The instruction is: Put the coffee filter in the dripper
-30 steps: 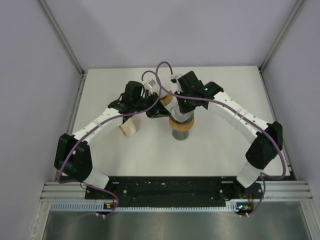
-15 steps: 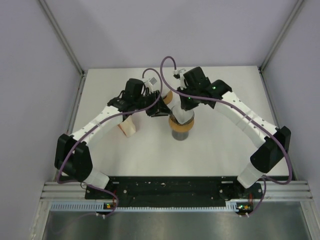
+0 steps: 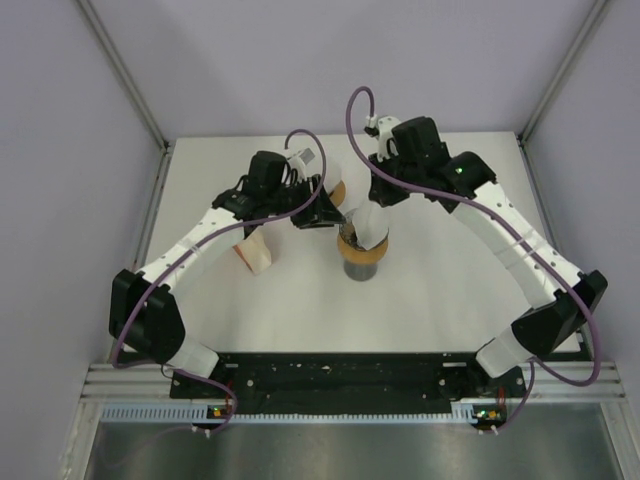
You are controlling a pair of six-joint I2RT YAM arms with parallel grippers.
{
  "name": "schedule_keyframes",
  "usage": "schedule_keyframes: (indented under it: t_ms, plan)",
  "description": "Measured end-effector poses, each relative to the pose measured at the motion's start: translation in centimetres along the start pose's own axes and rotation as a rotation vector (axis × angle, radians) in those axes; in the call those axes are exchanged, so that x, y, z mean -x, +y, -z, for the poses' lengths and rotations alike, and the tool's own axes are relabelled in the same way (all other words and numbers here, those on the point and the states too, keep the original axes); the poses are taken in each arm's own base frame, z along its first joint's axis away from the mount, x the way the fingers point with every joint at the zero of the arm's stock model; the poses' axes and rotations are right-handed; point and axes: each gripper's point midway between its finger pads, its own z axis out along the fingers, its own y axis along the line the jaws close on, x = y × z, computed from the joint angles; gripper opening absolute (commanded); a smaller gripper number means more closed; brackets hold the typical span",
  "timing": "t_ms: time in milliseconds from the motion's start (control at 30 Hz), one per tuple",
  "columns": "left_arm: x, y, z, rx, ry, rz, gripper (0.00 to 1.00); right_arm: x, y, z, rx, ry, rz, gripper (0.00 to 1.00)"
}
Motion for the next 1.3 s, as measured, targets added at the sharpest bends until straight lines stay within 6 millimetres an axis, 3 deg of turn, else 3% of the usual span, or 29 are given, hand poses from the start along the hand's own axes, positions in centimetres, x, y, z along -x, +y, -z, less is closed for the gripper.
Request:
schedule_keyframes:
  t_ms: [133,300,433,667,867,1100,1300]
  plan:
    - [0.1,-0.1,0.2,0.006,0.000,-0.009,0.56,-0.6,0.6,-0.3,0.036,0.015,-0.010,0.00]
    - [0.8,-0.8,0.5,-0.001,-0.013,-0.026,0.66,-4.6,1.1,-2.4,0.037,0.127,-0.020,0.00]
    - [0.7,-0.6,0.4,0.008,-0.012,-0.021,0.73,-6.8,2.5,-4.5,0.043,0.204,0.003,0.00]
    - [-0.4,0.6,-0.1,0.032,0.010,0.002,0.73,-10.0,2.6,-8.3,0.017,0.319,-0.005,0.00]
    - [-1.4,1.7,-0.8,0.062,0.034,0.016,0.63,-11.4,2.3,-9.5,0.007,0.341,-0.013,0.00]
    - [-2.2,2.8,-2.2,0.104,0.066,0.021,0.36,-11.2,2.5,-9.9,0.026,0.311,-0.019,0.00]
    - [-1.4,2.4,-2.1,0.122,0.038,0.004,0.15,-10.6,2.4,-10.0,0.031,0.290,-0.020,0.00]
